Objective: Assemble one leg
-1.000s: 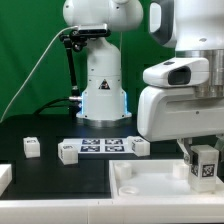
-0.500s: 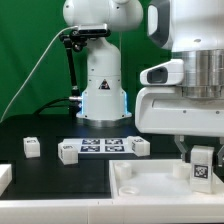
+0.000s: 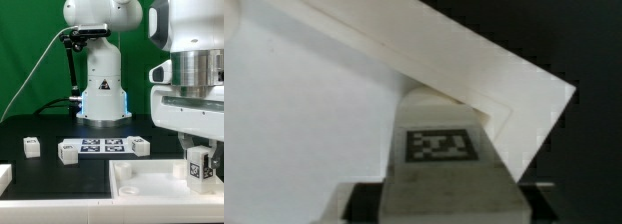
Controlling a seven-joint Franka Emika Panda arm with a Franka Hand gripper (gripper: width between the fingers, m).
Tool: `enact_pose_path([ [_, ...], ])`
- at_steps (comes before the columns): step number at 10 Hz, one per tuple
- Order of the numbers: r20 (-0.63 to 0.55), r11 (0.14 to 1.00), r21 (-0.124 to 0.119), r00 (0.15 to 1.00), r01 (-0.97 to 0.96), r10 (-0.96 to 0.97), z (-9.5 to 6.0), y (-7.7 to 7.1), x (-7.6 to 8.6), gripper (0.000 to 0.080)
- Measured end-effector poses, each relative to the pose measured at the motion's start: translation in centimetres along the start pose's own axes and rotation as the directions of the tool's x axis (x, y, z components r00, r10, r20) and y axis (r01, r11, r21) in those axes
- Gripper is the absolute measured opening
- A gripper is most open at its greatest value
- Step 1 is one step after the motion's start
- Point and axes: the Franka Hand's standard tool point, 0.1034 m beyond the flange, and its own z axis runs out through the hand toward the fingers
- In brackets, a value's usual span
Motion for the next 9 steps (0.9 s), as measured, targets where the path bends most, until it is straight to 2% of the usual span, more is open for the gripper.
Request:
enact_pose_path([
  [2, 0.011, 0.995, 0.000, 0.995, -0.102, 0.102, -0.01, 0.04, 0.04, 0.0291],
  [4, 0.011, 1.000, 0.000, 1.000, -0.029, 0.029, 0.07, 0.05, 0.03, 0.0305],
  [5, 0.011, 1.000, -0.001, 1.000, 0.007, -0.007, 0.17, 0.04, 0.04, 0.0476],
  [6, 0.011, 0.999, -0.001, 0.999, 0.050, -0.050, 0.21, 0.02, 0.03, 0.0609],
  [9, 0.009, 0.907, -0.002, 0.907, 0.421, -0.421, 0.37, 0.08, -0.16, 0.0647],
])
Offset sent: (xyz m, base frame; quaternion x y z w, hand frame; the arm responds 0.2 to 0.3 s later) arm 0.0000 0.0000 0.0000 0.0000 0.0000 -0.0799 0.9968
